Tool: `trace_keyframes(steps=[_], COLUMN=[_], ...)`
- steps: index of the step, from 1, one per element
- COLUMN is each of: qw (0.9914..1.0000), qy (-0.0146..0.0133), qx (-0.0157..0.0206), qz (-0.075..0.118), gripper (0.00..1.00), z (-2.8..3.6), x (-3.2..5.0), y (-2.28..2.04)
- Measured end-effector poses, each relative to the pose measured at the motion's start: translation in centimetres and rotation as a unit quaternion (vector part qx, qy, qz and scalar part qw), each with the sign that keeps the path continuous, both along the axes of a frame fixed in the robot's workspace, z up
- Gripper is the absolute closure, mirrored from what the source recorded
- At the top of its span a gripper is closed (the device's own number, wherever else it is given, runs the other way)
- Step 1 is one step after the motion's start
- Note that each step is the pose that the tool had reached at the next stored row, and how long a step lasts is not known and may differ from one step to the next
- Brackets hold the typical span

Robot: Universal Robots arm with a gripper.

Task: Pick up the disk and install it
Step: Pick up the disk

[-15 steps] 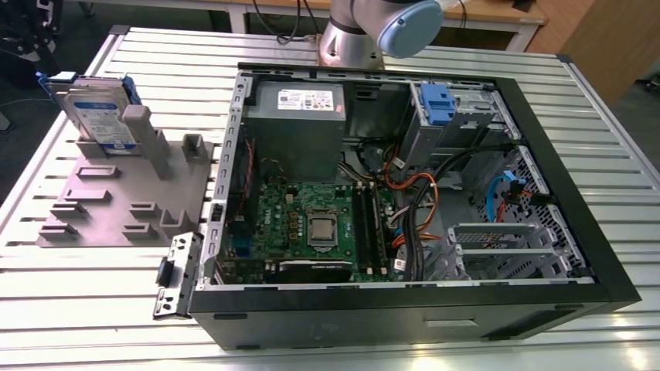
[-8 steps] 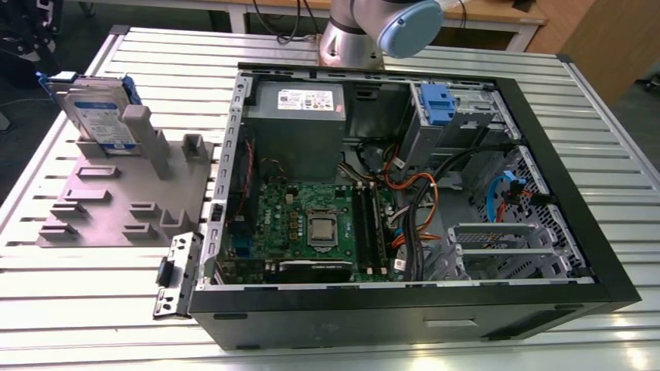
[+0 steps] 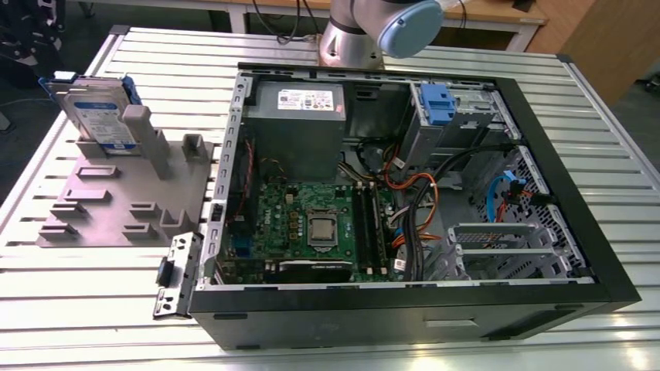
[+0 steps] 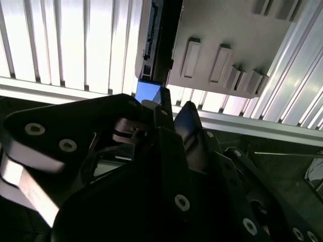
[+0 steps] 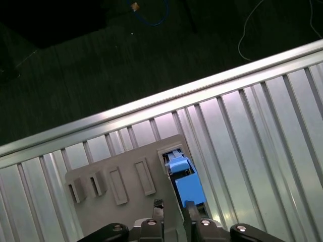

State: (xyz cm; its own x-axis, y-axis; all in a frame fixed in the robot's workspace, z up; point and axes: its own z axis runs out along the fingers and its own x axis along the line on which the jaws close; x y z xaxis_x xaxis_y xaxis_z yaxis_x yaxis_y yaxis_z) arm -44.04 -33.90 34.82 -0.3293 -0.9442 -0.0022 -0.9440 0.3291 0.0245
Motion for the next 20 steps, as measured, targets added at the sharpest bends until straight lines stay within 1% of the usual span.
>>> trace_keyframes(steps=[1, 2, 3, 5, 6, 7, 9, 10, 12, 14, 16, 18, 20], qw=[0.99998, 0.99992, 0.99979, 0.99939, 0.99922, 0.99912, 0.99889, 0.99862, 0.99787, 0.99693, 0.99645, 0.99637, 0.99641], qy=[-0.0002, -0.0004, -0.0004, -0.0006, -0.0005, -0.0004, 0.0004, 0.0008, 0.0015, 0.0021, 0.0023, 0.0026, 0.0027], qx=[0.0055, 0.0129, 0.0202, 0.0349, 0.0394, 0.0412, 0.0411, 0.0411, 0.0411, 0.0411, 0.0411, 0.0407, 0.0393], qz=[0.000, 0.000, 0.001, 0.002, 0.003, 0.008, 0.023, 0.033, 0.051, 0.067, 0.073, 0.075, 0.075], gripper=[0.69, 0.69, 0.63, 0.63, 0.63, 0.63, 0.63, 0.63, 0.63, 0.63, 0.63, 0.62, 0.62], z=[-0.03, -0.05, -0.08, -0.14, -0.20, -0.28, -0.36, -0.41, -0.49, -0.57, -0.71, -0.79, -0.85], x=[-0.01, -0.03, -0.05, -0.12, -0.16, -0.17, -0.18, -0.18, -0.18, -0.18, -0.20, -0.19, -0.19], y=[0.00, 0.00, 0.00, 0.00, 0.00, 0.01, 0.01, 0.01, 0.00, 0.00, -0.01, -0.01, -0.01])
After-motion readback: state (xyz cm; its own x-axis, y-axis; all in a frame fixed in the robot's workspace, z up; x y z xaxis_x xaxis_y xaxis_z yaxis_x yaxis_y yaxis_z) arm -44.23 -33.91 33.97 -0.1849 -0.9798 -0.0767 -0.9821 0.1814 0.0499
